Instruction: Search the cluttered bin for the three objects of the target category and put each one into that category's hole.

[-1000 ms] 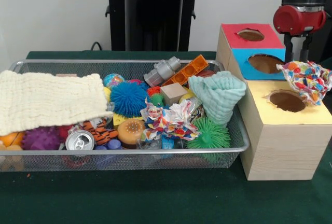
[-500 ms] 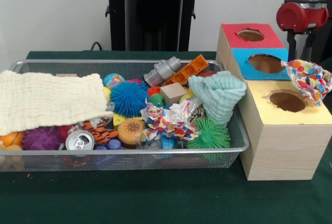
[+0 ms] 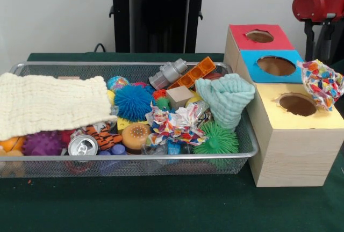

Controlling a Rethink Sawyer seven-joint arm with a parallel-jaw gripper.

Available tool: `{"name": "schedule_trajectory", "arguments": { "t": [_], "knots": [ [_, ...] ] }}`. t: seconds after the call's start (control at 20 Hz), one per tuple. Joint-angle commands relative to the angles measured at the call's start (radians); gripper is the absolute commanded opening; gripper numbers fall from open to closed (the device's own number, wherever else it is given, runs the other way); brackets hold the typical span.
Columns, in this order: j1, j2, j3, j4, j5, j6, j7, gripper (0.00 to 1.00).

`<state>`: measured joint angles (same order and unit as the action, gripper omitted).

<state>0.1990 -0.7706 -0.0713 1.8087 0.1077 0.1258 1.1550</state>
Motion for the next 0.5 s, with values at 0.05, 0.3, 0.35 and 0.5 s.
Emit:
{"name": "schedule_trajectory", "arguments": {
  "t": [0.05, 0.3, 0.35, 0.5],
  "knots": [
    [-0.032, -0.004, 0.061, -0.006, -0.039, 0.089, 0.138, 1.00],
    [-0.029, 0.001, 0.057, -0.015, -0.036, 0.093, 0.139, 1.00],
    [-0.029, 0.000, 0.057, -0.016, -0.036, 0.095, 0.138, 1.00],
    [-0.024, 0.002, 0.052, -0.021, -0.034, 0.101, 0.140, 1.00]
  ]
}}
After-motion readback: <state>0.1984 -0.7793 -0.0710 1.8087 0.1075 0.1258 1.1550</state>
